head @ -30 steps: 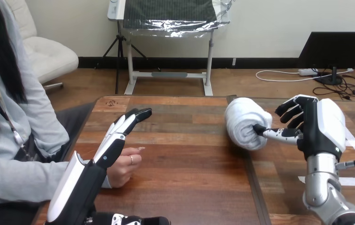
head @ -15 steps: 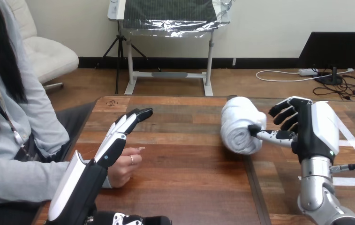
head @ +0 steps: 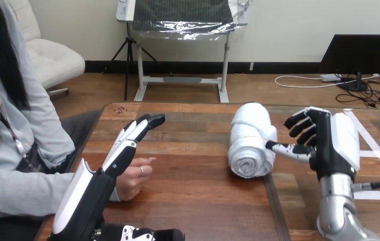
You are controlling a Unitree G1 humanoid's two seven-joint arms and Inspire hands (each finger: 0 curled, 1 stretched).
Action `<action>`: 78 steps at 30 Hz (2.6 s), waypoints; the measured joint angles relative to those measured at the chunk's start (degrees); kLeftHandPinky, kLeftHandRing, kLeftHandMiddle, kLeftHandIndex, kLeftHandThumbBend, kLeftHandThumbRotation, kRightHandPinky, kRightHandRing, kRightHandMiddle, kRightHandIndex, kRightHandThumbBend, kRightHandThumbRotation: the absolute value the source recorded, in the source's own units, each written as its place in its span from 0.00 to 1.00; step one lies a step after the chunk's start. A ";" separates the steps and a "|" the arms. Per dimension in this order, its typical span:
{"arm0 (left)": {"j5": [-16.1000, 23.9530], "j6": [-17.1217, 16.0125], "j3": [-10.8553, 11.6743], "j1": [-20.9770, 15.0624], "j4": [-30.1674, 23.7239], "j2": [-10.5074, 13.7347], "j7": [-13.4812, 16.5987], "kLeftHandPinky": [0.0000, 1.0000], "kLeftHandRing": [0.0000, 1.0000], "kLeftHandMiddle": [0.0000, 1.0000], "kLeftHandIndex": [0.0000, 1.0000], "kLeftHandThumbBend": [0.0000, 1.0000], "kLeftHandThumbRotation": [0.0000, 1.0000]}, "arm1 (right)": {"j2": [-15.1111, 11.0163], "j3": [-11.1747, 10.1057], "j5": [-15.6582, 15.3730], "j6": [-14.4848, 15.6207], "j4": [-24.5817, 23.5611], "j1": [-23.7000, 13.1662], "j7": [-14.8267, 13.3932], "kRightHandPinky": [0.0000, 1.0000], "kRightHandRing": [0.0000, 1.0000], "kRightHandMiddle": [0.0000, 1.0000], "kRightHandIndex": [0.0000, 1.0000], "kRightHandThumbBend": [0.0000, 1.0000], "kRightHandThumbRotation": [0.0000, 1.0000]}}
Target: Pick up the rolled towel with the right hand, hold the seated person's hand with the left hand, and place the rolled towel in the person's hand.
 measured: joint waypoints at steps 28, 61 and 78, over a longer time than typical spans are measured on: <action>0.04 -0.04 0.02 -0.86 1.20 0.01 0.00 1.00 0.95 0.91 0.90 1.00 0.61 | -0.18 -1.33 3.75 -5.19 -2.32 12.22 0.49 0.26 0.32 0.40 0.48 0.80 0.00; 0.74 -0.19 -0.44 -3.06 3.82 -0.45 0.03 1.00 0.97 0.94 0.91 1.00 0.59 | -0.50 -5.10 7.98 -5.52 -10.63 9.70 6.95 0.33 0.42 0.52 0.57 0.84 0.00; 0.75 -0.17 -0.44 -2.92 3.90 -0.44 0.02 1.00 0.96 0.92 0.91 1.00 0.60 | -0.65 -5.92 9.05 6.46 -12.91 3.26 14.92 0.57 0.69 0.74 0.78 0.82 0.15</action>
